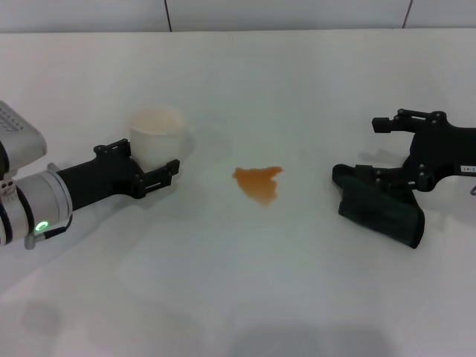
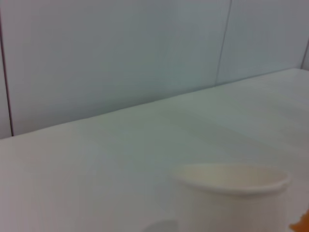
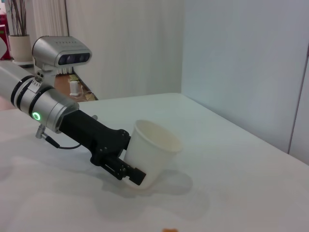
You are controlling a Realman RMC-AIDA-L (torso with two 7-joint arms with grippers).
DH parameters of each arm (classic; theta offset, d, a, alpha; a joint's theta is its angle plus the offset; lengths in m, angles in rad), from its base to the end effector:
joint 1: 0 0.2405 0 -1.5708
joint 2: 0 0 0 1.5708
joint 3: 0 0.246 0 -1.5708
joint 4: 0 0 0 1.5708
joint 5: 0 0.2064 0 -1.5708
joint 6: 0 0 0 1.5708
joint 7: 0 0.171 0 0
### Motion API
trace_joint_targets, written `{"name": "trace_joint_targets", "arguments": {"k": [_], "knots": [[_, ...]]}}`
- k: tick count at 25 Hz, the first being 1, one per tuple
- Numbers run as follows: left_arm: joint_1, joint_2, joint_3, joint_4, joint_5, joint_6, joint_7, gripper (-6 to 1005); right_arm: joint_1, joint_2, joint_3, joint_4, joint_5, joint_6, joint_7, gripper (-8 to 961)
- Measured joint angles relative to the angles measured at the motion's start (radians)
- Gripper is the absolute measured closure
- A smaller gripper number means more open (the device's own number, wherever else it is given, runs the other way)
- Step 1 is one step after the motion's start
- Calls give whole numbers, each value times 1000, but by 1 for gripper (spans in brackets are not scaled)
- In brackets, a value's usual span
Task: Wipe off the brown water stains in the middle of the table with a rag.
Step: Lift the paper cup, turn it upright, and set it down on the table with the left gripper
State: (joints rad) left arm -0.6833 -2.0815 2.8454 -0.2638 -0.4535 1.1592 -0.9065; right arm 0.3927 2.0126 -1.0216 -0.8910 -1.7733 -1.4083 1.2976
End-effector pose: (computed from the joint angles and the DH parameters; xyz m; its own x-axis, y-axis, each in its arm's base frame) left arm -0.3017 0.3545 -0.0636 0.8087 0.3585 0.4664 0.5634 -0.7001 -0.4387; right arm 0.2424 0.3421 0.0095 0.9193 -0.1039 -0.3795 -0.2485 -0.9012 -0.3551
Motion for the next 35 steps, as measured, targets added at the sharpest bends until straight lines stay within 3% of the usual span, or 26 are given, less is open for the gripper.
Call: {"name": "trace_joint_targets", "arguments": {"k": [18,35], "knots": [[-1,3,0,-7,36,-1,-64,278,8,0,0,-2,0,0,0,85],[-10,5,2,-11,58,2,-77,105,8,0,2,-2,0,0,0,86]]}}
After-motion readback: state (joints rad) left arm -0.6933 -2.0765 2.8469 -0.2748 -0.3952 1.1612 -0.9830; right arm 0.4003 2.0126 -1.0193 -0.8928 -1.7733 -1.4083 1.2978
